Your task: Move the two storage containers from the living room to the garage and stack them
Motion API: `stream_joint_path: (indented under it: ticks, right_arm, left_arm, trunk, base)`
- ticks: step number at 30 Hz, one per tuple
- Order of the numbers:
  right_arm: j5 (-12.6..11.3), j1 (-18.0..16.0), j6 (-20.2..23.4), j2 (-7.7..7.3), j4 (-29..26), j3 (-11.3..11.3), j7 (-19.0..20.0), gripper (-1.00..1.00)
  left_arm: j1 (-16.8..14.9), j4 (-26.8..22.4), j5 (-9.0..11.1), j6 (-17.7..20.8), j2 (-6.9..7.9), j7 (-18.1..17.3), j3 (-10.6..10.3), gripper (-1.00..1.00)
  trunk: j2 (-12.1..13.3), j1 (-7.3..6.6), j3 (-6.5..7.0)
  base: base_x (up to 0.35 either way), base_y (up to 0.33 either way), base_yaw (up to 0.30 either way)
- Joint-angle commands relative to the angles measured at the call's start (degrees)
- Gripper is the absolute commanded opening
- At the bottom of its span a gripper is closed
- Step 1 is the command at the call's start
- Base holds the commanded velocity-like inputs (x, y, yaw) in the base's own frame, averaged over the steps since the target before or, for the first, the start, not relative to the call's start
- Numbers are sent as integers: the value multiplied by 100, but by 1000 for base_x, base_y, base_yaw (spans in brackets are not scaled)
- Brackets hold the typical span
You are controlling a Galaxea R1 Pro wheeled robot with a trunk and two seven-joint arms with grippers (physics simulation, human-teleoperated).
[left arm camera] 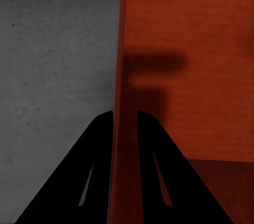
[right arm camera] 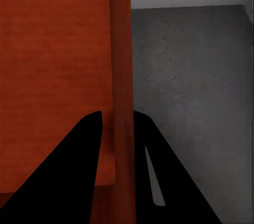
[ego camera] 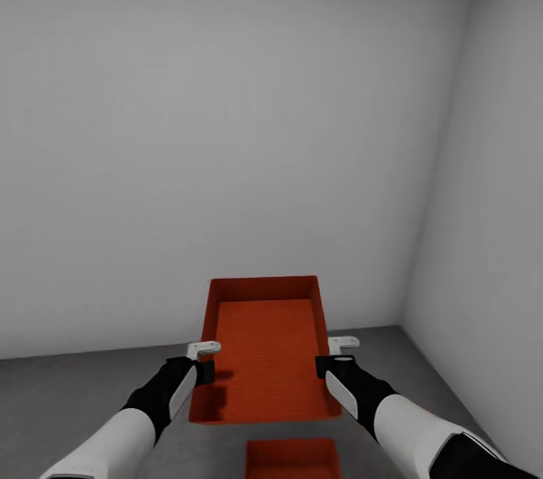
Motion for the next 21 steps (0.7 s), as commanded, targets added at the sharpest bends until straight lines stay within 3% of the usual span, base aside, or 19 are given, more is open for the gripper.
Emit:
stream_joint_path:
  ticks: [1,11,16,21]
  right_arm:
    - [168,-8,-88,-30,-17,-168,-353,-100]
    - [164,-8,-90,-32,-17,-167,-353,-100]
    - [164,-8,-90,-26,-17,-166,-353,-100]
    - [164,-8,-90,-23,-17,-166,-353,-100]
  left_arm:
    - [5,-9,-90,46,74,70,91,-100]
    - [5,-9,-90,45,74,70,98,-100]
    - [5,-17,-90,76,74,77,118,-100]
    - [5,-18,-90,94,74,79,125,-100]
  trunk:
    - [-6,2,-3]
    - [-6,2,-3]
    - [-6,2,-3]
    - [-6,2,-3]
  base:
    - [10,-9,-251]
    - [2,-2,-248]
    - [0,-16,-59]
    - [0,-203,-4]
